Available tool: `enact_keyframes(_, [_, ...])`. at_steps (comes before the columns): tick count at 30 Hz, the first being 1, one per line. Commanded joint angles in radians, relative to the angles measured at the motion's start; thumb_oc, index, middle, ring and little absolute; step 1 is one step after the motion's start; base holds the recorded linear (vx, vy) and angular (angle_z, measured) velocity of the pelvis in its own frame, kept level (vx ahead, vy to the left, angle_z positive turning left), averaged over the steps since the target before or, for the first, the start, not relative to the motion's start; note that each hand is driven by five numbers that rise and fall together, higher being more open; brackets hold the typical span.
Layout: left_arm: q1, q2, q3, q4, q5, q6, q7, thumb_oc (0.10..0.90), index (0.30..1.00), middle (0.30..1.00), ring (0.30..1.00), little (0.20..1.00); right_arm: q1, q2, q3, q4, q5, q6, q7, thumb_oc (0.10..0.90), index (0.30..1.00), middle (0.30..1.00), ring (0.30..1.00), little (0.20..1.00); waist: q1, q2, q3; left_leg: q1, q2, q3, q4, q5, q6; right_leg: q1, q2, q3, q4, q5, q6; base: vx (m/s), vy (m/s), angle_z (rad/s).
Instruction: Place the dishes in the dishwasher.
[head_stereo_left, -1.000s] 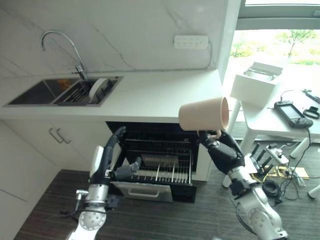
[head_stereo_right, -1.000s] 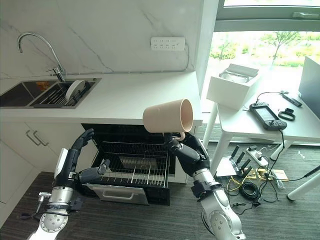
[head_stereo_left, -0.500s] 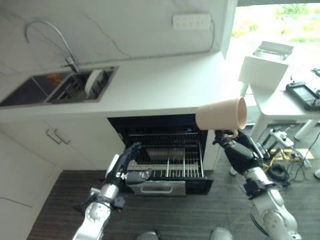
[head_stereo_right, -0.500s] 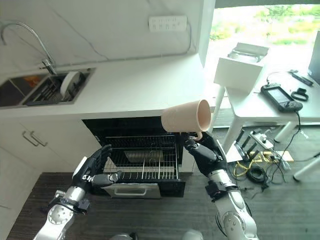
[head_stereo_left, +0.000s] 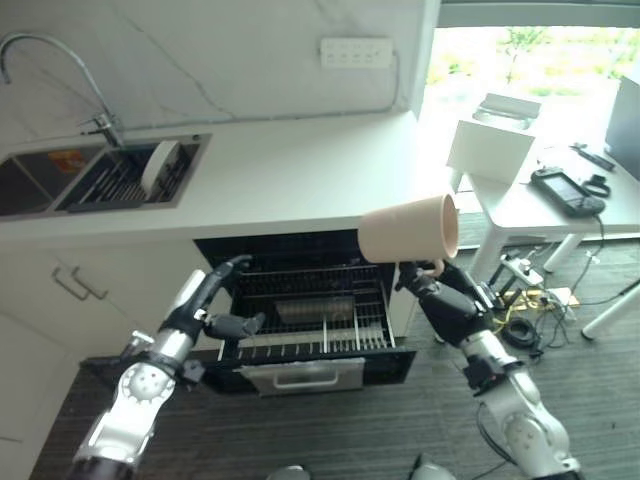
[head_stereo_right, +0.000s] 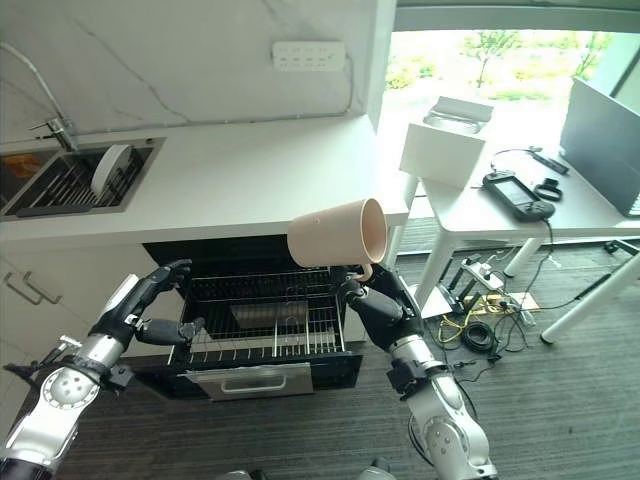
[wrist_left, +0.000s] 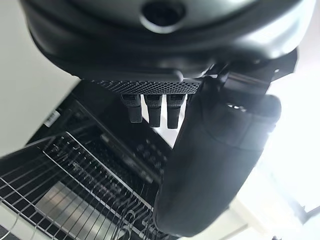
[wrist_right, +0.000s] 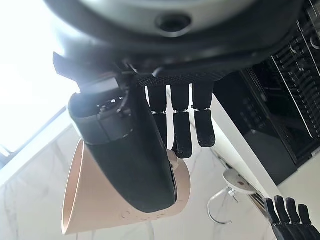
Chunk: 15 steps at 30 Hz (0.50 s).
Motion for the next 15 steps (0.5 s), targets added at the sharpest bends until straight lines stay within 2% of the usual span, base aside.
enact_keyframes(1, [-0.125,0.049,-0.021,0.044,0.058,0.035,0.036,0.8,0.9,0.9,0.9,0.9,-0.103,0.015,-0.026,-0.107,0.064,-0.054,0.047,0.4,0.3,0.3,0.3,0.3,-0.021,0.019,-0.072,0.026,0.03,-0.035,0.037,-0.079,0.004,0.064,0.011,0.051,0.001,-0.103,0.057,0.02,-0.044,-0.07])
enact_keyframes(3, [-0.146,0.026,-0.06,0.133,0.016,0.117,0.029,0.8,0.9,0.9,0.9,0.9,-0.11,0.013,-0.014,-0.1,0.065,-0.052,0.053,0.4,0.3,0.3,0.3,0.3,-0.03,0.024,-0.075,0.027,0.036,-0.03,0.037,-0.075,-0.001,0.061,0.019,0.054,0.001,-0.104,0.053,0.0,-0.025,-0.14])
enact_keyframes(5, [-0.173,-0.015,-0.1,0.264,-0.01,0.163,0.035,0.8,0.9,0.9,0.9,0.9,-0.12,0.014,0.001,-0.093,0.06,-0.043,0.062,0.4,0.3,0.3,0.3,0.3,-0.044,0.029,-0.078,0.027,0.041,-0.022,0.037,-0.073,-0.002,0.058,0.027,0.06,0.001,-0.107,0.05,0.0,-0.011,-0.14])
enact_keyframes(6, [-0.186,-0.04,-0.118,0.342,0.024,0.174,0.061,0.8,0.9,0.9,0.9,0.9,-0.126,0.011,0.01,-0.094,0.06,-0.031,0.066,0.4,0.3,0.3,0.3,0.3,-0.055,0.032,-0.081,0.027,0.045,-0.016,0.037,-0.072,-0.003,0.055,0.033,0.068,0.001,-0.108,0.049,0.01,-0.007,-0.13])
enact_keyframes(8, [-0.209,-0.086,-0.128,0.467,0.04,0.163,0.11,0.8,0.9,0.9,0.9,0.9,-0.128,0.006,0.023,-0.116,0.063,-0.009,0.059,0.4,0.3,0.3,0.3,0.3,-0.074,0.032,-0.086,0.03,0.051,-0.006,0.037,-0.071,-0.005,0.052,0.042,0.079,0.001,-0.111,0.046,0.03,-0.007,-0.13])
enact_keyframes(9, [-0.241,-0.113,-0.129,0.583,0.041,0.145,0.143,0.8,0.9,0.9,0.9,0.9,-0.129,0.002,0.026,-0.128,0.065,0.008,0.06,0.4,0.3,0.3,0.3,0.3,-0.093,0.033,-0.089,0.033,0.056,0.004,0.037,-0.069,-0.008,0.049,0.051,0.092,0.001,-0.112,0.045,0.03,-0.005,-0.09])
enact_keyframes(15, [-0.296,-0.137,-0.156,0.781,0.101,0.108,0.247,0.8,0.9,0.9,0.9,0.9,-0.131,-0.006,0.026,-0.136,0.073,0.038,0.063,0.4,0.3,0.3,0.3,0.3,-0.126,0.031,-0.095,0.041,0.062,0.023,0.037,-0.072,-0.012,0.046,0.062,0.106,0.001,-0.116,0.043,0.02,-0.001,-0.12])
